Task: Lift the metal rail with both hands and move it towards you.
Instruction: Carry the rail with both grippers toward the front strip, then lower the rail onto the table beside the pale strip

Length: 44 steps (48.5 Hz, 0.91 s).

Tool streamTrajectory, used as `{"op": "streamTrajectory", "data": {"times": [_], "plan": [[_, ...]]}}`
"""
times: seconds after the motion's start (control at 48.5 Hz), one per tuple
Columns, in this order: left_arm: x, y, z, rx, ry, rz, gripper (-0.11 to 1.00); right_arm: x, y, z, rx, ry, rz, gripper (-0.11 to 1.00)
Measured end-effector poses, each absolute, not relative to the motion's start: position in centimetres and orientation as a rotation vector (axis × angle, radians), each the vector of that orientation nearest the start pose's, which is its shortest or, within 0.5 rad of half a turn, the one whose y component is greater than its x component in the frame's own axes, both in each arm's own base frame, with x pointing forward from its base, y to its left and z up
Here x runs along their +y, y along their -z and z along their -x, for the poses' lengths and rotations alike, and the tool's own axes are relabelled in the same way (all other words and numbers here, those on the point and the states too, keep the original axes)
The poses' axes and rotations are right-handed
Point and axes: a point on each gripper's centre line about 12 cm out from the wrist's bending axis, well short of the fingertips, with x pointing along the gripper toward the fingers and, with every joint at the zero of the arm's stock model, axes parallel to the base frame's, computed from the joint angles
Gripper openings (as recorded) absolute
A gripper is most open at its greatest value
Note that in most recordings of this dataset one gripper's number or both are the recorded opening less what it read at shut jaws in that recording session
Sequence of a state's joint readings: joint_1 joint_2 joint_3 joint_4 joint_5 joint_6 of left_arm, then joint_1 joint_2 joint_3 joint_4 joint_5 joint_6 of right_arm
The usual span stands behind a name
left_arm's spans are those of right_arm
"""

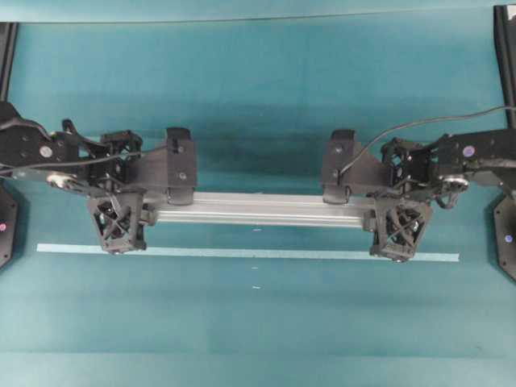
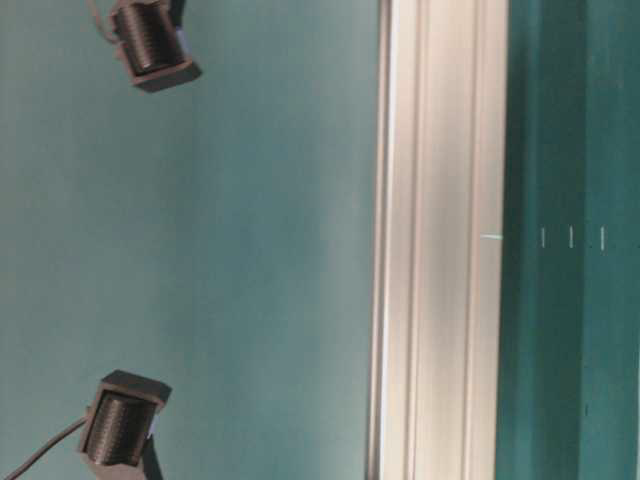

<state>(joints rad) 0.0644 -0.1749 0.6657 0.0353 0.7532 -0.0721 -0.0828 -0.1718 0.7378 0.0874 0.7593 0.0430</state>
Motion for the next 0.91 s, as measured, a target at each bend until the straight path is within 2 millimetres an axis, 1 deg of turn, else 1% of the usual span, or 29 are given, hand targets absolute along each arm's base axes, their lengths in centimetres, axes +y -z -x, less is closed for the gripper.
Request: {"op": "streamTrajectory", "data": {"times": [0.124, 0.392, 0.536, 0.681, 0.908], "plan": [[2.1, -17.3, -30.9, 1.249, -0.107, 0.070, 0.32, -1.5, -15.1, -29.0, 1.318, 0.087, -0.181, 0.41], [1.2, -15.4, -31.3, 1.258, -0.106, 0.089, 0.32, -1.3, -13.8, -29.1, 1.334, 0.082, -0.173, 0.41], [0.7, -14.4, -31.1, 1.270, -0.104, 0.097, 0.32, -0.8, -13.2, -29.4, 1.334, 0.070, -0.163, 0.41], [0.5, -14.0, -30.7, 1.279, -0.101, 0.093, 0.32, -0.6, -12.7, -29.7, 1.328, 0.066, -0.160, 0.41], [0.5, -13.4, -30.4, 1.265, -0.099, 0.095, 0.32, -0.2, -12.4, -29.8, 1.327, 0.059, -0.162, 0.41]]}}
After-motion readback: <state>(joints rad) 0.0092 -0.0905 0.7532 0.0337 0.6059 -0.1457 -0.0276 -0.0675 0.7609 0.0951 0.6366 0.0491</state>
